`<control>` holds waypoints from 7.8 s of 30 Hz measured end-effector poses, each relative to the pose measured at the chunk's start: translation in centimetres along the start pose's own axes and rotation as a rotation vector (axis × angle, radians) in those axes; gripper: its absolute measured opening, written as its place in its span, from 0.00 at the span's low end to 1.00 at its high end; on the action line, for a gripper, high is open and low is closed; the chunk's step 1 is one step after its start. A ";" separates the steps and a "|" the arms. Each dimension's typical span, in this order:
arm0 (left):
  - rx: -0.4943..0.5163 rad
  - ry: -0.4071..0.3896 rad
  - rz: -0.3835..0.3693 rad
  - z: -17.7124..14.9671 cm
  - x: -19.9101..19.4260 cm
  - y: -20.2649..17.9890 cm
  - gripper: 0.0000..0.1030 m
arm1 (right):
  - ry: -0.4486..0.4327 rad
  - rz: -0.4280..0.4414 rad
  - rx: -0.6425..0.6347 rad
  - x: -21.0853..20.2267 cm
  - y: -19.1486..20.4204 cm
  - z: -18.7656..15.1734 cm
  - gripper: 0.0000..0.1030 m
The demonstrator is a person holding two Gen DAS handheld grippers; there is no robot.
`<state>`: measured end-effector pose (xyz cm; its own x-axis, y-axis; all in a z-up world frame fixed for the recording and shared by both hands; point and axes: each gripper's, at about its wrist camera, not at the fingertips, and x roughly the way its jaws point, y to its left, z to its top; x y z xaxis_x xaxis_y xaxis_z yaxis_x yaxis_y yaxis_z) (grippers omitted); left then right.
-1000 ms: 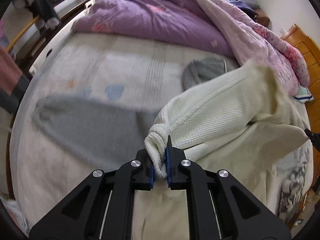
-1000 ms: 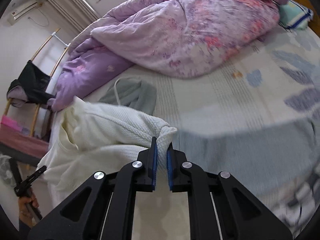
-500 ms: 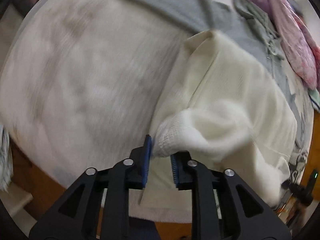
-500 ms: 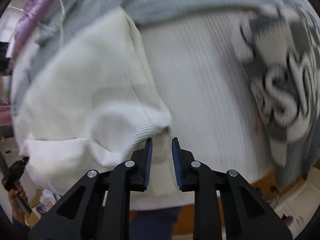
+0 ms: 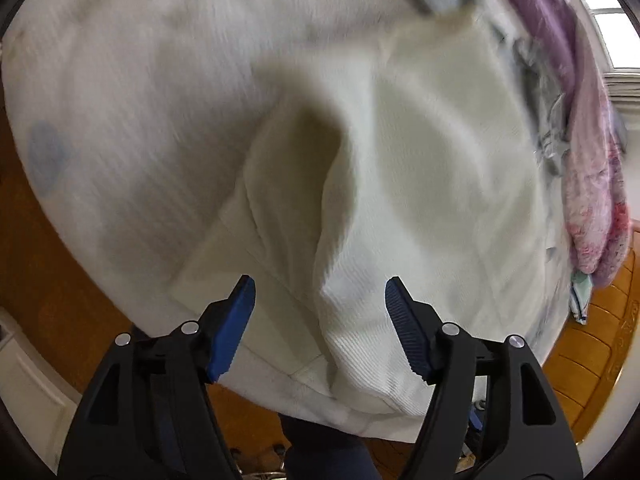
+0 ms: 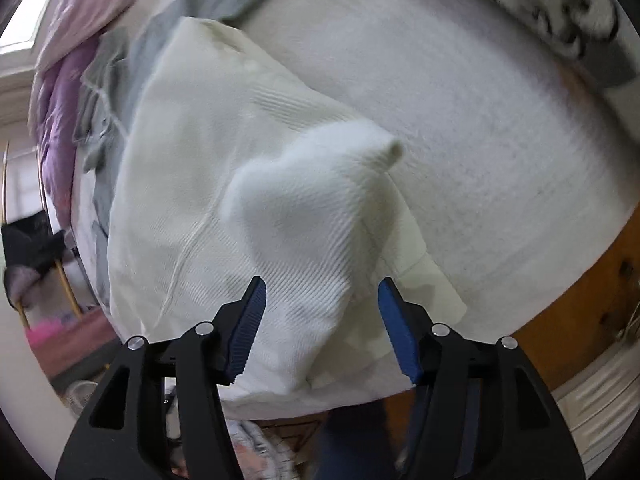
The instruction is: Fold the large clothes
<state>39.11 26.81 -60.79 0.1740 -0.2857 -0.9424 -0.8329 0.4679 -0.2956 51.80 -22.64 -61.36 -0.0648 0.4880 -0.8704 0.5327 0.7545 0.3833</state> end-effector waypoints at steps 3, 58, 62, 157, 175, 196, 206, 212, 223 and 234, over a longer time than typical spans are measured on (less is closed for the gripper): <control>-0.041 -0.001 -0.038 -0.2 1.6 -0.5 0.59 | 0.018 0.041 -0.017 0.9 -0.1 0.4 0.14; -0.005 0.075 -0.163 1.5 -0.3 10.3 0.65 | 0.078 -0.183 -0.479 14.4 17.2 -9.0 0.01; -0.006 0.098 -0.169 1.2 -0.1 10.8 0.65 | 0.042 -0.183 -0.522 14.6 14.9 -11.4 0.00; 0.932 0.190 -0.262 -23.7 8.2 -34.0 0.78 | -0.146 0.159 -0.142 -7.9 -8.5 -4.8 0.32; 0.420 0.069 -0.024 -14.1 10.2 -13.6 0.81 | -0.182 -0.010 -0.732 -1.7 10.2 10.0 0.00; 0.380 0.327 -0.206 -16.4 14.4 -13.5 0.38 | -0.292 -0.040 -0.654 -2.6 9.8 8.2 0.04; 0.438 0.408 -0.358 -15.6 8.0 -17.3 0.24 | -0.377 0.304 -0.115 -9.6 -4.8 -5.6 0.73; 0.395 0.444 -0.417 -15.7 6.3 -19.9 0.24 | -0.256 0.804 0.633 -3.0 -14.3 -15.1 0.85; 0.386 0.447 -0.418 -14.8 5.6 -17.9 0.24 | -0.199 1.114 0.730 3.0 -9.3 -14.7 0.90; 0.342 0.476 -0.422 -14.7 6.8 -17.9 0.31 | -0.239 0.955 0.589 2.0 -7.3 -9.2 0.35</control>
<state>47.46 4.20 -59.63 0.1318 -0.7969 -0.5896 -0.5210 0.4504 -0.7251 40.02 -23.20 -63.05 0.7065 0.6074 -0.3631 0.5949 -0.2320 0.7695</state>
